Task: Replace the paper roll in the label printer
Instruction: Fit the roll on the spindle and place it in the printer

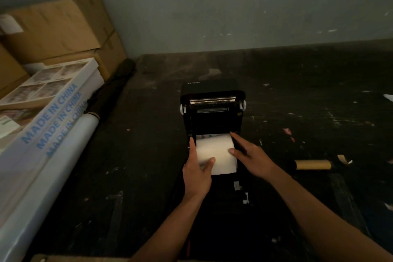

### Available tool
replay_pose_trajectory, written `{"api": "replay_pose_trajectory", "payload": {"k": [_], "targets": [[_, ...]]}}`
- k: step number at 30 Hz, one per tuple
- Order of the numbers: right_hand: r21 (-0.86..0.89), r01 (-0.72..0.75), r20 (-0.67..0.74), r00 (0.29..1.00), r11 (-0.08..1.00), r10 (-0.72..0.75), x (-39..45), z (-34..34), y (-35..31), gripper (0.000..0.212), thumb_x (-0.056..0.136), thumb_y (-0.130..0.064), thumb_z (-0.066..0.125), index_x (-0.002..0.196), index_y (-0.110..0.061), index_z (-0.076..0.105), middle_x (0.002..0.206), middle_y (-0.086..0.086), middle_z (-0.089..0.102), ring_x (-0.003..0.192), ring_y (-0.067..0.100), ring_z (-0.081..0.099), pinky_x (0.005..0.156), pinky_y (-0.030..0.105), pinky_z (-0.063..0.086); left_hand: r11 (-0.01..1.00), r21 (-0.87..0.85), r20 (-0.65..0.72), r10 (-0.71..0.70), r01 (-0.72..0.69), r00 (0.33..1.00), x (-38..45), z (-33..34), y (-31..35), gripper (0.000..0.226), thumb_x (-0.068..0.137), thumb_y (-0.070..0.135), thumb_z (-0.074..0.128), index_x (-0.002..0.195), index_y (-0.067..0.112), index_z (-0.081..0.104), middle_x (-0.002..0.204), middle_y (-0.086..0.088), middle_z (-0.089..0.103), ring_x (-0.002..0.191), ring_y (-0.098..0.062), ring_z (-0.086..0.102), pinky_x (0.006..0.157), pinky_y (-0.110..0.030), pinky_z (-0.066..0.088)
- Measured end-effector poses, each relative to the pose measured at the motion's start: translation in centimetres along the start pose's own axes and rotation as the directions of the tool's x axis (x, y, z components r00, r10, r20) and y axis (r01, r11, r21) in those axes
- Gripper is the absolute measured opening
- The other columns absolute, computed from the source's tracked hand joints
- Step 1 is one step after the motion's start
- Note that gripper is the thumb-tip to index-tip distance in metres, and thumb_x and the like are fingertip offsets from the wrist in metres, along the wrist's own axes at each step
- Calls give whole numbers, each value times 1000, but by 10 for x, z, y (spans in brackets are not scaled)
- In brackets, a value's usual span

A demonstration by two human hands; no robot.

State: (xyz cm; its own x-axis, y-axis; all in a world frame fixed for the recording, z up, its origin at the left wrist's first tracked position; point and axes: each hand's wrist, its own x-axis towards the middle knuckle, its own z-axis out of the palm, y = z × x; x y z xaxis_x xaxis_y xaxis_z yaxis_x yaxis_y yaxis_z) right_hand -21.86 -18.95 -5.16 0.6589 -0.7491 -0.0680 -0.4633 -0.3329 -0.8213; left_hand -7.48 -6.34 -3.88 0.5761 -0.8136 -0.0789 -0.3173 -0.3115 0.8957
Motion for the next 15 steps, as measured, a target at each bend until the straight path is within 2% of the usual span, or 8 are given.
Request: {"api": "replay_pose_trajectory", "payload": {"k": [3, 6, 9, 13, 15], "targets": [[-20, -24, -16, 1000, 1000, 23, -3, 5, -1, 59, 94, -39, 48, 146, -36, 19, 145, 1, 41, 128, 15, 40, 95, 18, 31, 1000, 5, 10, -7, 7, 1000, 1, -1, 0, 86, 89, 28, 64, 149, 35, 3, 153, -1, 32, 135, -19, 35, 112, -39, 31], [-39, -54, 8, 998, 998, 55, -5, 8, -1, 60, 95, -41, 44, 147, -34, 16, 145, 4, 42, 127, 20, 44, 96, 23, 35, 1000, 9, 21, -2, 2, 1000, 1, 0, 0, 88, 89, 26, 64, 149, 33, 0, 154, 0, 30, 136, -19, 35, 111, -41, 32], [-30, -66, 16, 998, 997, 67, -8, 6, -4, 62, 95, -41, 44, 147, -33, 13, 144, 2, 43, 125, 18, 45, 93, 19, 33, 1000, 26, 23, -6, 5, 1000, 2, 1, 1, 88, 89, 25, 64, 150, 32, -1, 153, -1, 33, 135, -20, 37, 110, -43, 33], [96, -91, -13, 996, 991, 93, -12, -2, -5, 68, 93, -41, 49, 149, -28, 12, 149, 4, 35, 134, 19, 36, 105, 27, 31, 999, 37, 32, -20, 19, 999, 2, 2, 1, 89, 89, 24, 63, 150, 30, -2, 153, -3, 32, 136, -22, 36, 111, -44, 32], [83, -103, -37, 994, 991, 106, -15, -6, -5, 69, 92, -41, 51, 149, -26, 14, 149, 4, 37, 134, 20, 37, 104, 27, 30, 999, 48, 49, -21, 19, 999, 3, 2, 1, 91, 89, 23, 64, 150, 29, -4, 151, -4, 35, 135, -23, 37, 112, -47, 29]]}}
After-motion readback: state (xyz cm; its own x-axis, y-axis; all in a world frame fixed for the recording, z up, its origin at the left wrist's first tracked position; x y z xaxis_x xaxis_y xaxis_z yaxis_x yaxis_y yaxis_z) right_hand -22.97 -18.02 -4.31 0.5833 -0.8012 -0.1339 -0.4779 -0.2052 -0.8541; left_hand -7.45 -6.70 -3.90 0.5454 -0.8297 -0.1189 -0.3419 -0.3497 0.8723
